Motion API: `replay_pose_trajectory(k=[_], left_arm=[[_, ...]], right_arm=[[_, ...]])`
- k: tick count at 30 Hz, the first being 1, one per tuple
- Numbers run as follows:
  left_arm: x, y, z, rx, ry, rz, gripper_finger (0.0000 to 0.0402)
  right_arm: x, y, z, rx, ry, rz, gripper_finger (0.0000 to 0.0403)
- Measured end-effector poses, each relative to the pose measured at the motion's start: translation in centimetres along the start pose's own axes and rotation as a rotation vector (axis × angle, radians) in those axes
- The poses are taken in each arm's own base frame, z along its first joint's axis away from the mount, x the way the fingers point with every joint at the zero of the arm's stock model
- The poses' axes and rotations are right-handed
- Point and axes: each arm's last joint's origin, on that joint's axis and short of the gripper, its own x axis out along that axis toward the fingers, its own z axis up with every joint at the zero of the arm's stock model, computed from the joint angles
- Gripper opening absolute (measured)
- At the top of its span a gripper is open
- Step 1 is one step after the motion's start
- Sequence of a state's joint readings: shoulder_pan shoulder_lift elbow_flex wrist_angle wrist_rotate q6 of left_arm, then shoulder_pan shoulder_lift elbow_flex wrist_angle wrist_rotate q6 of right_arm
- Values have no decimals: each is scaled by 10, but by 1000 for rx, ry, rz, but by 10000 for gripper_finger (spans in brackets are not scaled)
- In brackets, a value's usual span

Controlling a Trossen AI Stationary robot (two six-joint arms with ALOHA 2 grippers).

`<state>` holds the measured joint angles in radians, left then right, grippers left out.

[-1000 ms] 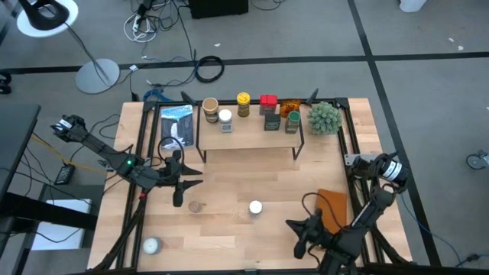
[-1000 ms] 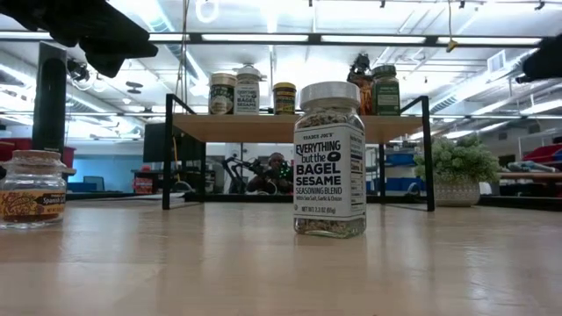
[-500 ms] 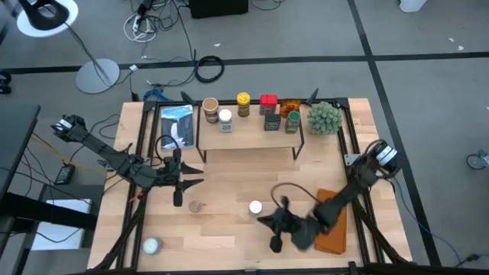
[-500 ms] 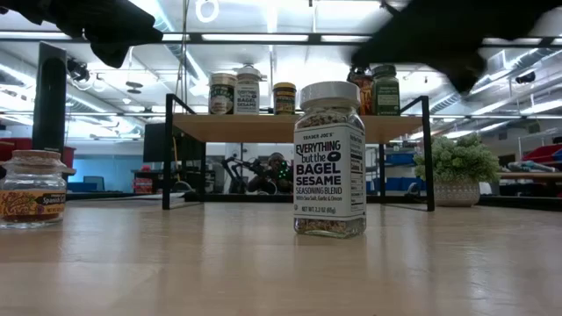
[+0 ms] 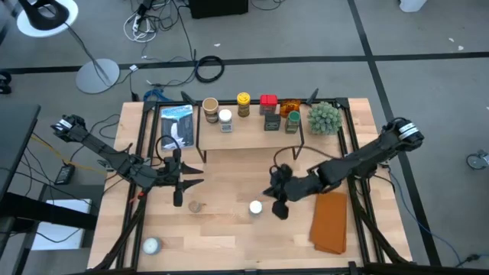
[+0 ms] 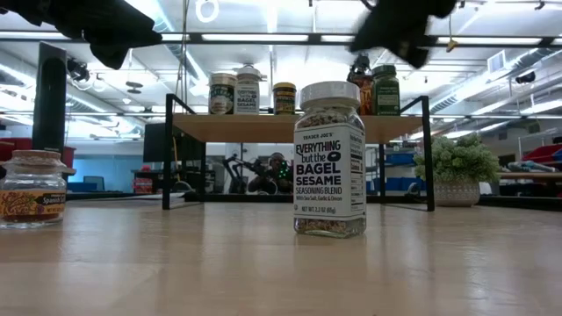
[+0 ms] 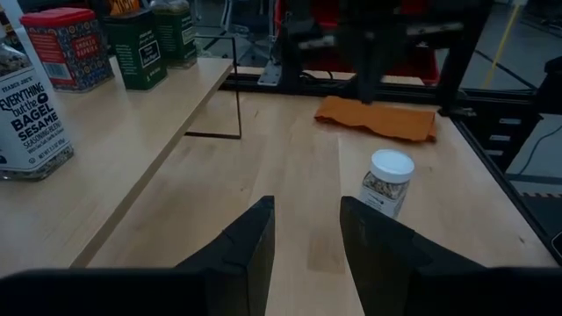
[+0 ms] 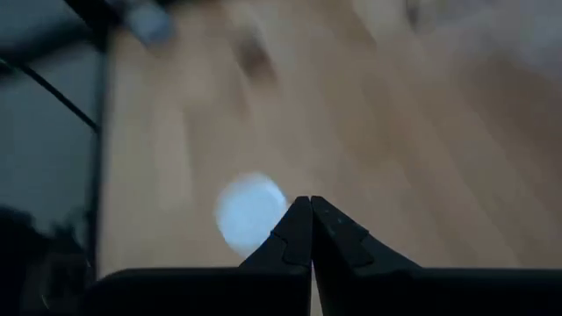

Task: Shelf spices
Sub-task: Put the white seasoning bottle on the shelf

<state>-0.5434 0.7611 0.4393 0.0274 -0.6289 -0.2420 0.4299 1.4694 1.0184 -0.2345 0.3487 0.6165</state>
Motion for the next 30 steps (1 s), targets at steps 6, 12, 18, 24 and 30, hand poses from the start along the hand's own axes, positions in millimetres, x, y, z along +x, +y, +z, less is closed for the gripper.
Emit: replay_pose_trajectory(k=[6, 12, 18, 24, 30], left_arm=[[0, 0, 0, 2, 0, 5, 135], [0, 0, 0, 3, -1, 14, 135], [0, 0, 0, -12, 2, 10, 135], [1, 0, -1, -20, 5, 3, 135], [6, -3, -5, -23, 33, 9, 135]], right_arm=[[-25, 19, 19, 2, 217, -102, 0], [-26, 39, 31, -11, 220, -116, 7], [-24, 42, 34, 48, 192, -99, 49], [-18, 48, 34, 59, 158, -73, 133], [6, 53, 25, 43, 211, -44, 243]])
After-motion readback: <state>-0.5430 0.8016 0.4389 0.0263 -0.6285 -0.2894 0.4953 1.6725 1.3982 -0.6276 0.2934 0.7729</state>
